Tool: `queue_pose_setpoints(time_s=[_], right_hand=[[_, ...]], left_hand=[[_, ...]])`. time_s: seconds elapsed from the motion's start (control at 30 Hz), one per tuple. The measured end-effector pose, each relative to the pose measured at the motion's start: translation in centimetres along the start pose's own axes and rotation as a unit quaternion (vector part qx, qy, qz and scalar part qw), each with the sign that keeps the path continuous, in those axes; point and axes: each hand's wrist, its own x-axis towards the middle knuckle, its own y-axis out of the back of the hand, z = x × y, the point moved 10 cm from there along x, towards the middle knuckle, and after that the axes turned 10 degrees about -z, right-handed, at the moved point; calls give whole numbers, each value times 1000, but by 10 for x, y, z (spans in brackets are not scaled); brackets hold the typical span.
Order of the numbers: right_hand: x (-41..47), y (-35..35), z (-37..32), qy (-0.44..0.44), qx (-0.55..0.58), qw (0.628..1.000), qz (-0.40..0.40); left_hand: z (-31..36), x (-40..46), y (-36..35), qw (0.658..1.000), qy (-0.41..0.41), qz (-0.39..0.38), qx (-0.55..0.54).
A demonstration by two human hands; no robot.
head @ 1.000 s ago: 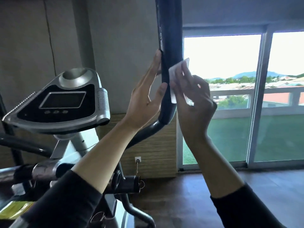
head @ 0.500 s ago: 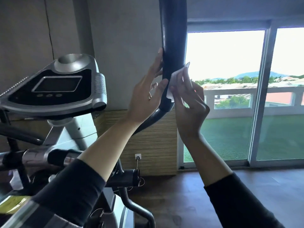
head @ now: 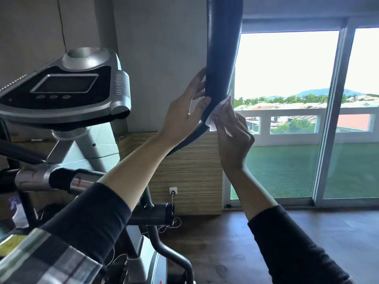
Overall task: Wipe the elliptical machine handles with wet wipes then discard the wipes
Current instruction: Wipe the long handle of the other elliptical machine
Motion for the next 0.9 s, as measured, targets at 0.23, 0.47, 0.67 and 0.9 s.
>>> queue_pose_setpoints(time_s=[0.23, 0.47, 0.67, 0.9], right_hand=[[1, 3, 4, -9, -1, 1000, 18], [-20, -2, 29, -133, 73, 988, -26], [-49, -3, 3, -295, 210, 931, -50], [-54, -57, -63, -318, 265, 880, -232]], left_hand=[[-7, -2, -6, 998, 47, -35, 20], [-1, -11, -8, 987, 139, -79, 32], [4, -56, 24, 966, 237, -92, 37], [-17, -128, 100, 907, 381, -122, 132]])
